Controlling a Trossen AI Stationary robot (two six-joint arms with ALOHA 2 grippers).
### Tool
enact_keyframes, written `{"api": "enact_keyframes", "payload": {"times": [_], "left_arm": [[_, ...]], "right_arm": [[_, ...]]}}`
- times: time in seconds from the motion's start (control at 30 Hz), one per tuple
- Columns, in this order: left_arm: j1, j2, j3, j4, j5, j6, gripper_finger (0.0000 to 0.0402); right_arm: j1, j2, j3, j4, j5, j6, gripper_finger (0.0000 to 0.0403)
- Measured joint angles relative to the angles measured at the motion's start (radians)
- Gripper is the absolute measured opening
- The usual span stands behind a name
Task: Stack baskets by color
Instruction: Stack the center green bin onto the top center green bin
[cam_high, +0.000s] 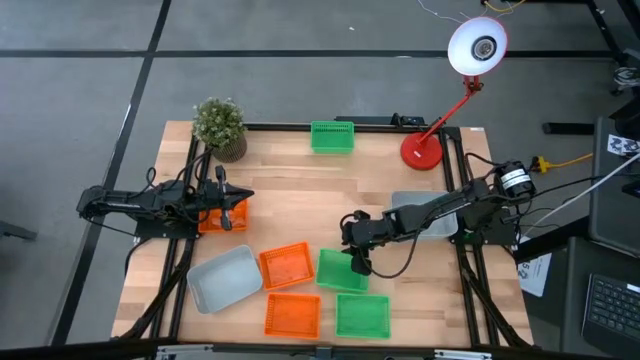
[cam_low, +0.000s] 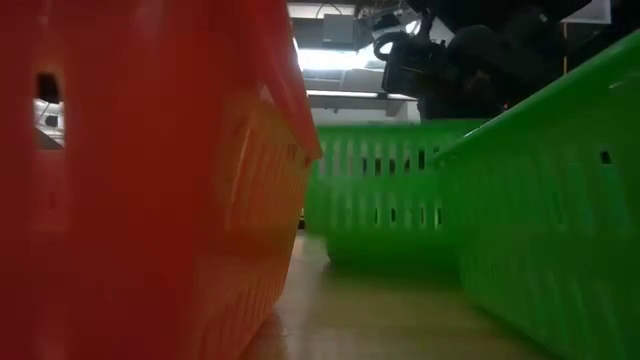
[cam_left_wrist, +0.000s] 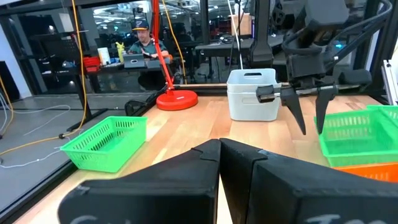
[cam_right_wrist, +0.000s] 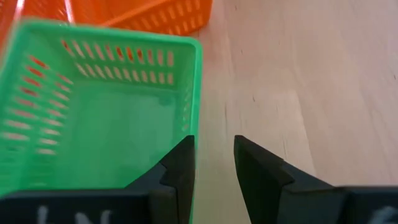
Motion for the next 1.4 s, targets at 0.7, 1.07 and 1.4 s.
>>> {"api": "enact_keyframes", "payload": {"times": [0.7,1.07,1.4], "left_arm": [[0.000,0.000,0.000,-0.001,0.000,0.000,0.0000],[0.000,0.000,0.000,-0.002,0.000,0.000,0.0000],[0.000,0.000,0.000,-0.003,0.000,0.000,0.0000]], "right_arm": [[0.013,-0.001,0.028,-0.038,-0.060,0.029,0.0111],[0.055,-0.002,0.028,-0.134,-0.064,0.058,0.0111],[0.058,-0.002,0.027,-0.203,-0.090,0.081,0.0110]]}}
